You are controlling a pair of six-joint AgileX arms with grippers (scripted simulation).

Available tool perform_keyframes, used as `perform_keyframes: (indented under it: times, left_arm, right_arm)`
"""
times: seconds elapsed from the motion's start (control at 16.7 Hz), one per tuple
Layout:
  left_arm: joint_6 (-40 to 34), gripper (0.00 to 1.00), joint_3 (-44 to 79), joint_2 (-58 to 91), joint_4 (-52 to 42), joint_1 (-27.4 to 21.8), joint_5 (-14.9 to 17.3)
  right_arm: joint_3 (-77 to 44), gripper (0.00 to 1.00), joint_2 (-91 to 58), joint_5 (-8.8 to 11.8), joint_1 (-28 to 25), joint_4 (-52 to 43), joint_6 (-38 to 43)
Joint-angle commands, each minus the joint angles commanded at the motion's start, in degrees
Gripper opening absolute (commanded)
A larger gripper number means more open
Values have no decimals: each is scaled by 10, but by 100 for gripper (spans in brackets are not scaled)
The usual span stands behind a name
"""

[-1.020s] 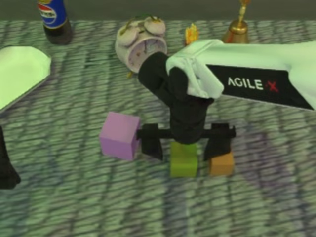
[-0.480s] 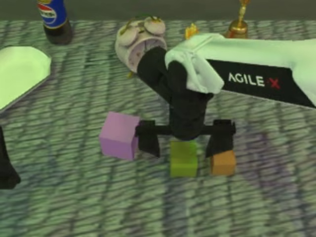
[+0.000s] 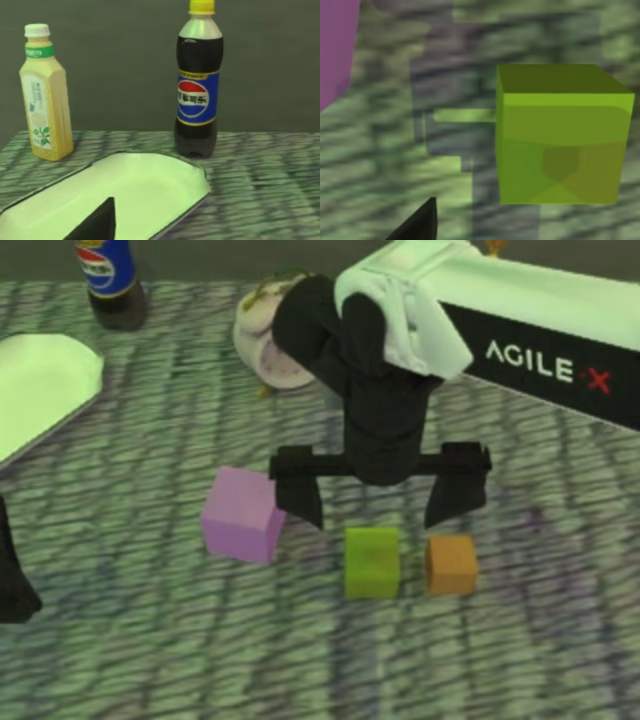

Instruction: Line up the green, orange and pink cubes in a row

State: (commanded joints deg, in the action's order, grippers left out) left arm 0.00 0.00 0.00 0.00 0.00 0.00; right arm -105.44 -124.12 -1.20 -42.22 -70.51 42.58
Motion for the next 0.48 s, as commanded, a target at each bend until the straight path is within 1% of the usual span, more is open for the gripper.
perform_keyframes:
  times: [0.24,0.36,0.48]
  left_arm:
    - [-1,100,5,5,-3,-1,0]
    - [-5,100,30,30,-21,-8,-1]
    - [-12,100,76,77,-52,-21,-2]
  right_arm:
    - [6,100,4,-2,6,5,-3]
    - [31,100,33,-11,18,20,-17]
    - [73,100,85,-26,39,48,-41]
